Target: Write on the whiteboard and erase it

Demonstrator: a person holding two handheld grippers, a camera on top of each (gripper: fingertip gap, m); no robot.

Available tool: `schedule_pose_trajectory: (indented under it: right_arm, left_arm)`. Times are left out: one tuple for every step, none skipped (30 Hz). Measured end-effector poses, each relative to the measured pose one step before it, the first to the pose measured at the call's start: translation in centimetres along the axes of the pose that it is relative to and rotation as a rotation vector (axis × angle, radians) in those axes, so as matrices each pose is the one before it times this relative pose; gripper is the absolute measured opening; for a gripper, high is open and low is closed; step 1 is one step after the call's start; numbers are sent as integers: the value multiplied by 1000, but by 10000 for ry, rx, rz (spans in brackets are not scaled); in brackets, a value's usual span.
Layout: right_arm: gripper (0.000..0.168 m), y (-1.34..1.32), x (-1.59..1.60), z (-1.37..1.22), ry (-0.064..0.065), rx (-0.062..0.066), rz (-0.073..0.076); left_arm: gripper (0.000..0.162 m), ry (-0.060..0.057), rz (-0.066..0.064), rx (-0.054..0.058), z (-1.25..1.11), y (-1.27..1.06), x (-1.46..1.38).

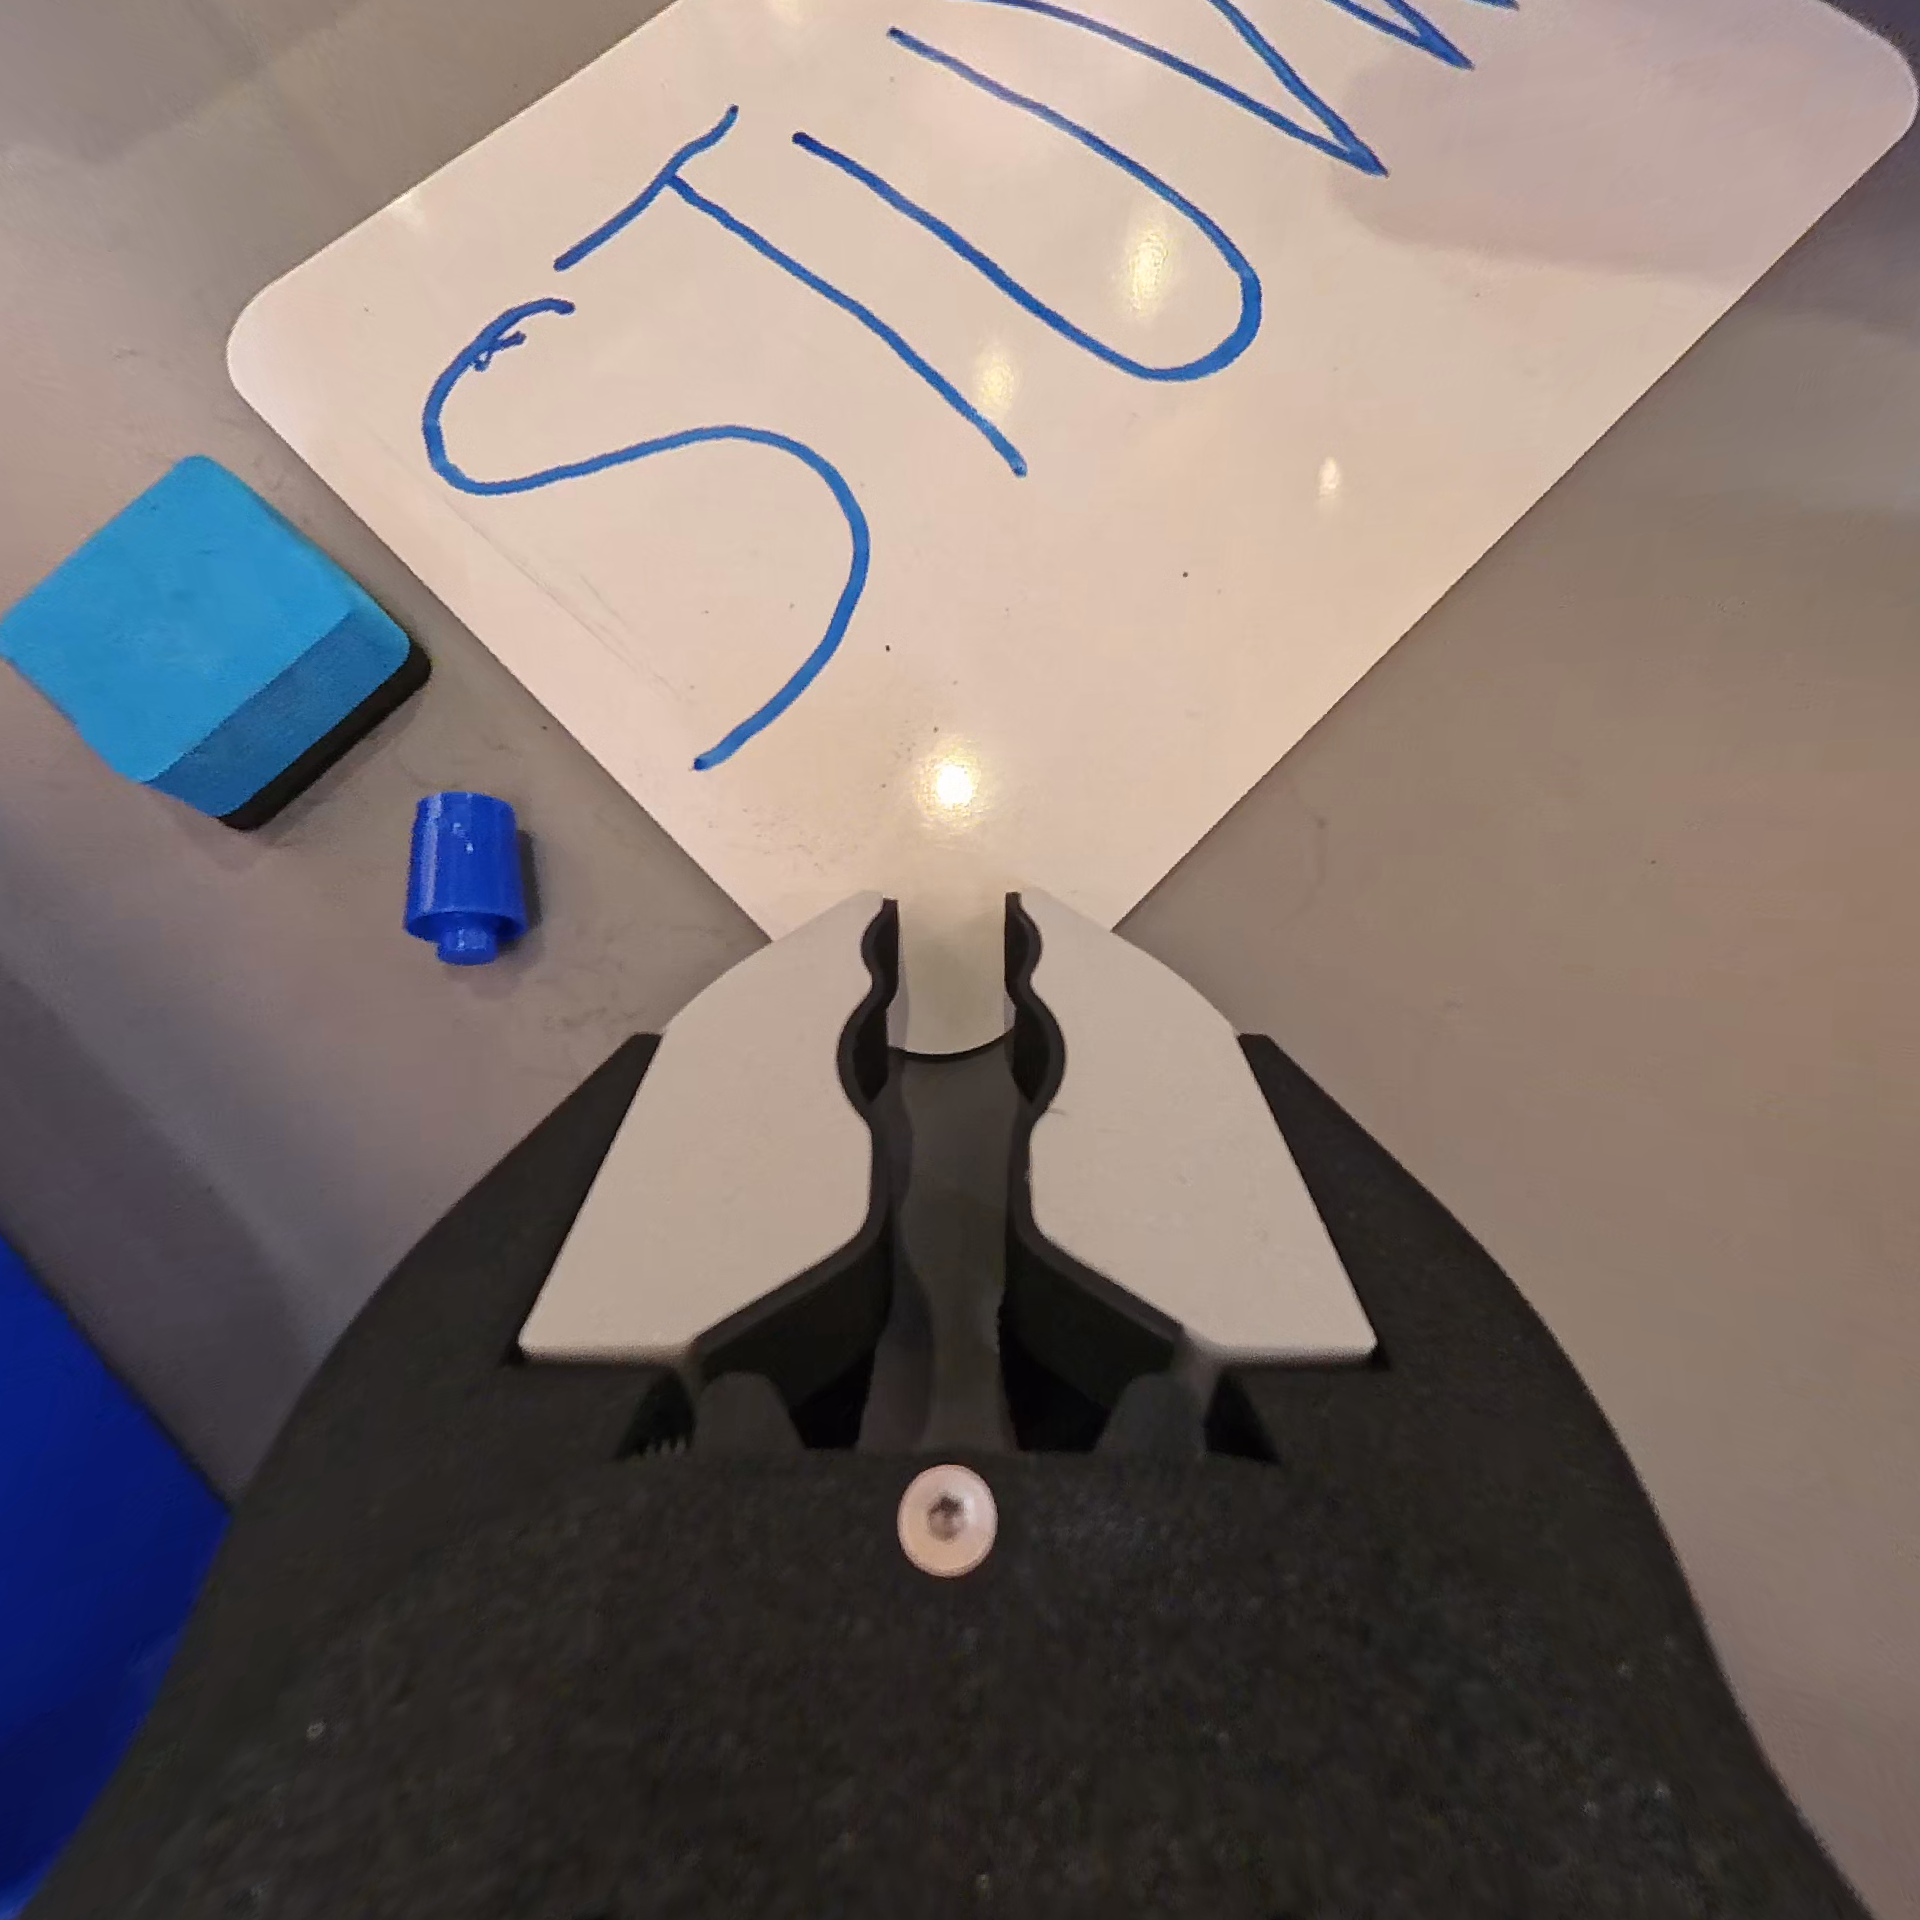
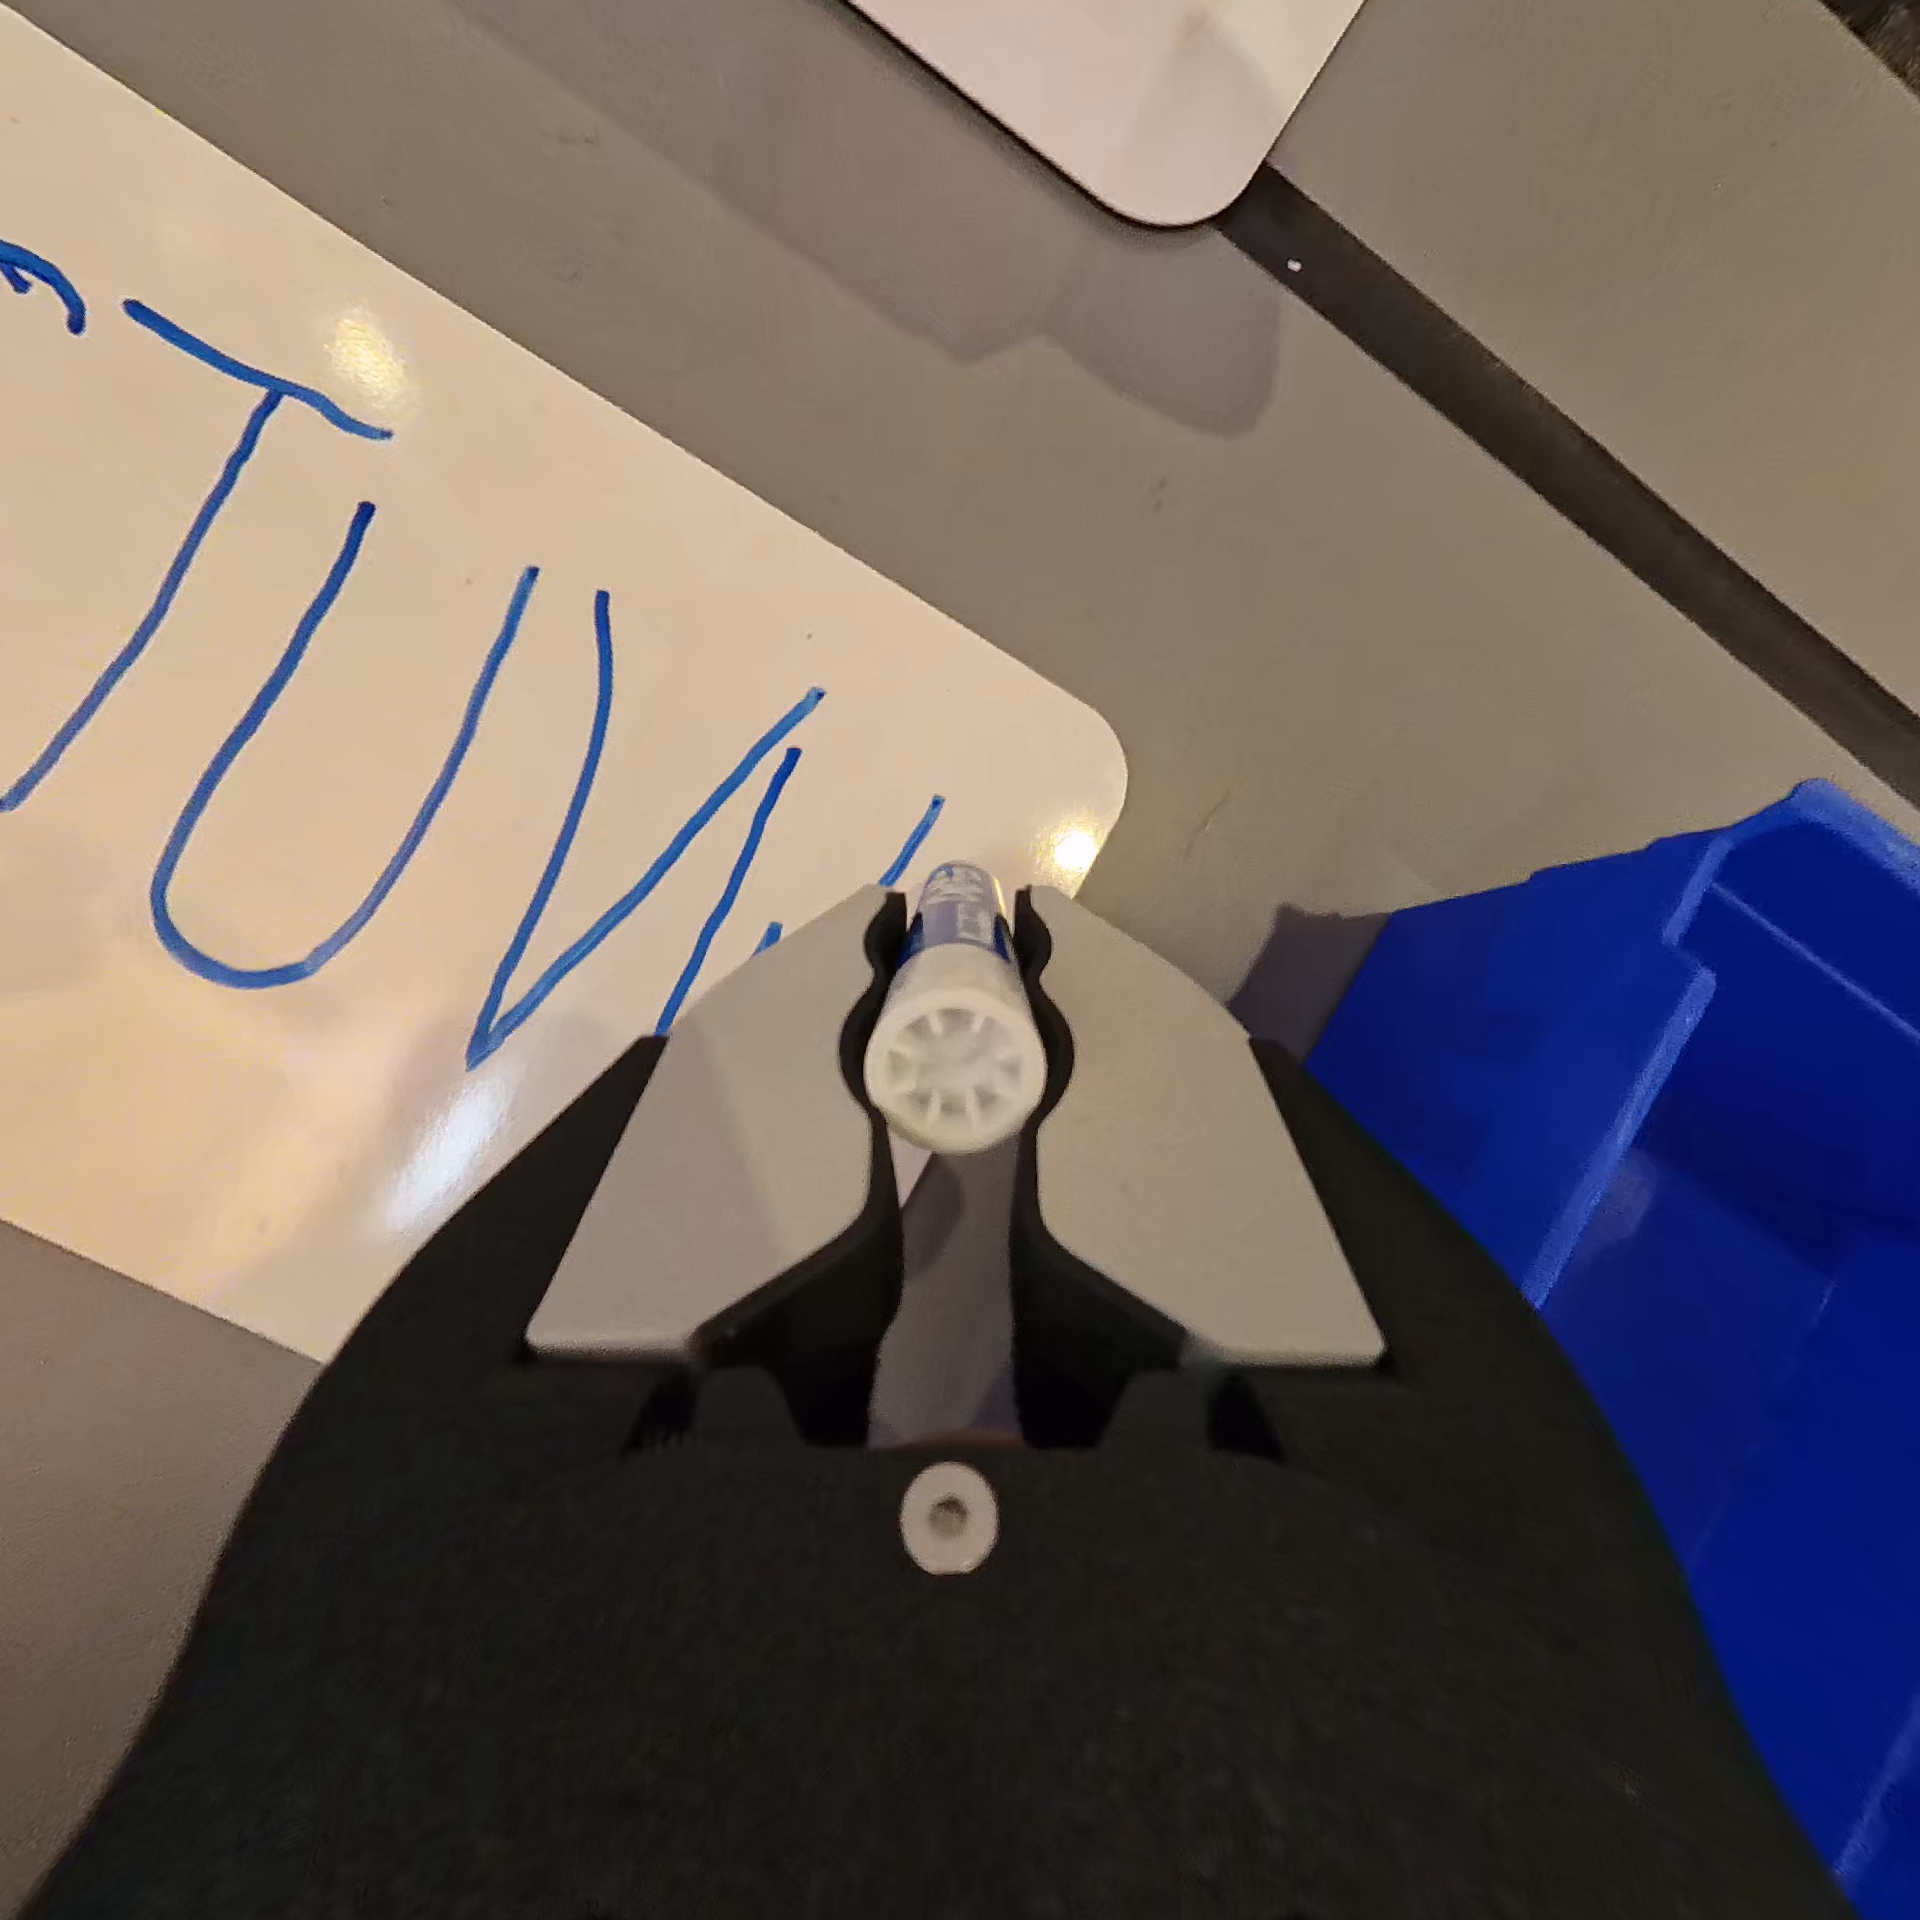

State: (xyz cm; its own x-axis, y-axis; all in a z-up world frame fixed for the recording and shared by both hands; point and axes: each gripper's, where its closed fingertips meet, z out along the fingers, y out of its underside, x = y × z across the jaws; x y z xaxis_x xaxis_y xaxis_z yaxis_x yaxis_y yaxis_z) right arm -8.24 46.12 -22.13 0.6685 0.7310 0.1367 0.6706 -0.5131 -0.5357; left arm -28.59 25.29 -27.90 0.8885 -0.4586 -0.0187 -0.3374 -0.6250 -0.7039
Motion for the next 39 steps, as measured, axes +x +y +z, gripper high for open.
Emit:
schedule_pose_trajectory:
  right_arm:
    - [20, -29, -1, 139, -29, -36, 20]
    - [20, -24, -26, 140, -34, -20, 3]
    - [20, -20, -52, 150, -31, -2, -39]
    - [20, 50, -48, 152, -8, -33, -48]
    - [20, 82, 62, 124, 63, -36, -25]
    - [20, 87, -80, 112, -15, -17, -32]
    - [21, 214, -191, 143, -87, -93, -33]
    - [20, 128, -42, 28, 16, -20, -35]
    - [20, 70, 0, -49, 29, 18, 3]
    - [20, 130, -45, -79, -18, -22, 9]
    - [20, 176, -63, -131, -28, -48, -2]
    - [20, 214, -65, -133, -13, -48, -9]
    - [20, 232, -62, -150, 11, -33, -23]
    - [20, 271, -49, -158, 16, -24, -10]
    - [20, 273, -79, -181, 4, -23, 11]
    - [20, 289, -78, -177, -1, -26, 10]
    - [20, 284, -117, -192, -1, -30, 7]
    - [20, 270, -131, -184, -2, -29, 7]
    - [20, 270, -130, -172, 10, -25, 27]
    - [20, 281, -132, -181, 27, -31, 32]
    - [20, 297, -113, -191, 41, -63, 14]
    - [20, 318, -99, -194, 64, -86, -2]
    - [20, 330, -82, -190, 80, -87, -8]
    - [20, 329, -87, -188, 80, -85, 0]
    - [20, 332, -118, -189, 56, -73, -9]
    - [20, 321, -176, -196, 20, -69, -10]
    - [20, 331, -188, -204, -5, -71, 12]
    - [20, 325, -177, -196, -8, -64, 11]
    - [20, 322, -146, -187, 0, -54, 11]
    - [20, 319, -115, -179, 9, -45, 14]
    - [20, 315, -92, -164, 22, -28, 1]
    - [20, 311, -65, -154, 27, -12, 12]
    - [21, 318, -48, -165, 25, -28, 28]
    - [20, 311, -72, -158, -1, -26, 25]
    - [20, 269, -86, -144, -18, -6, 38]
    - [20, 231, -45, -115, 6, -3, 24]
    - [20, 106, -14, -59, 30, 27, -21]
    - [20, -31, 9, 5, 37, 66, -66]
    - [20, -125, -32, 1, -15, 89, -59]
  left_arm:
    - [19, -3, 4, -1, -16, 17, -6]
    - [19, -6, 0, -4, -19, 8, -12]
    - [19, -7, 3, -4, -9, 12, -6]
    - [19, -5, 3, -6, -7, 10, 5]
    - [19, -6, 0, -8, 4, 0, -4]
    - [19, -11, 1, -8, -6, -4, 3]
    - [19, -12, 10, -8, 3, 1, 4]
    - [19, -13, 7, -8, -6, 10, 1]
    - [19, -5, 0, -6, 2, 1, 11]
    - [19, 2, 6, -4, 0, 1, 30]
    - [19, -5, 4, -5, -5, -7, 9]
    - [19, -1, -2, -1, -7, 7, 5]
    - [19, 1, -1, 0, 3, -4, 11]
    - [19, 2, 3, -2, -1, 2, 0]
    - [19, -3, -3, 0, 3, -3, 7]
    - [19, -2, -1, 7, 8, -12, 6]
    - [19, -4, -3, 11, 18, -11, 6]
    - [19, -5, -12, 12, 5, -12, -7]
    - [19, -8, -8, 4, 9, -11, -9]
    - [19, -14, 1, 2, -2, 0, -6]
    - [19, -17, -5, -9, 3, 2, -14]
    - [19, -20, 5, -13, -14, 6, 1]
    - [18, -24, 12, -7, 3, -1, 10]
    - [18, -15, 6, -4, 0, 1, 7]
    - [18, -2, 7, -4, 6, -5, 19]
    - [18, 0, 4, -3, 4, -3, 15]
    - [18, -3, -5, -1, -7, 7, 4]
    - [18, -4, -4, 3, -1, -2, 11]
    - [18, 1, 1, 3, -11, 9, 9]
    - [18, 2, -2, -2, -14, 15, 12]
    - [18, -1, 4, -4, -12, 14, 14]
    - [18, -2, 13, -9, -24, 13, 28]
    - [18, -6, 16, -5, -14, 15, 21]
    - [18, -8, 10, -2, -11, 10, 23]
    - [18, 5, 11, -6, -8, 10, 35]
    - [18, -1, 4, -7, -2, 5, 5]
    - [18, 1, -6, 0, 0, 0, 5]
    - [18, 5, -7, 0, 7, -7, 7]
    - [18, -1, 3, -2, -1, 3, -4]
